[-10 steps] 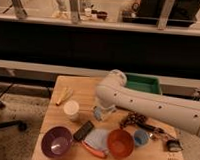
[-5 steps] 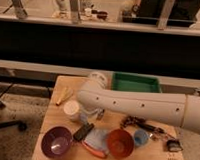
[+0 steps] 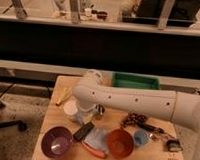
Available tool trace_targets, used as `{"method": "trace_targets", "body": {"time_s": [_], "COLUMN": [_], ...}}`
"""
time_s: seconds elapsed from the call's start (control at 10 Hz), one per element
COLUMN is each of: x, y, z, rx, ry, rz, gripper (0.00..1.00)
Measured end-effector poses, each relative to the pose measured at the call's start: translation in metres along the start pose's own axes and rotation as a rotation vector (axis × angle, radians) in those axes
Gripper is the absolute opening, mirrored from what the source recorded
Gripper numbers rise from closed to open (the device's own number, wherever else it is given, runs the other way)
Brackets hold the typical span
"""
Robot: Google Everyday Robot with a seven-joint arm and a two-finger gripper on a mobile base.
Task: Place sponge in paper cup
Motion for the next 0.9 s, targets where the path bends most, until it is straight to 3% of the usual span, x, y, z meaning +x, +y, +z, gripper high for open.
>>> {"method": "trace_targets", "body": {"time_s": [0.9], "x": [-0.015], "y": [-0.01], "z": [0.012], "rx": [-0.054], "ry": [-0.103], "rz": [0.018], "gripper": [0.02]}}
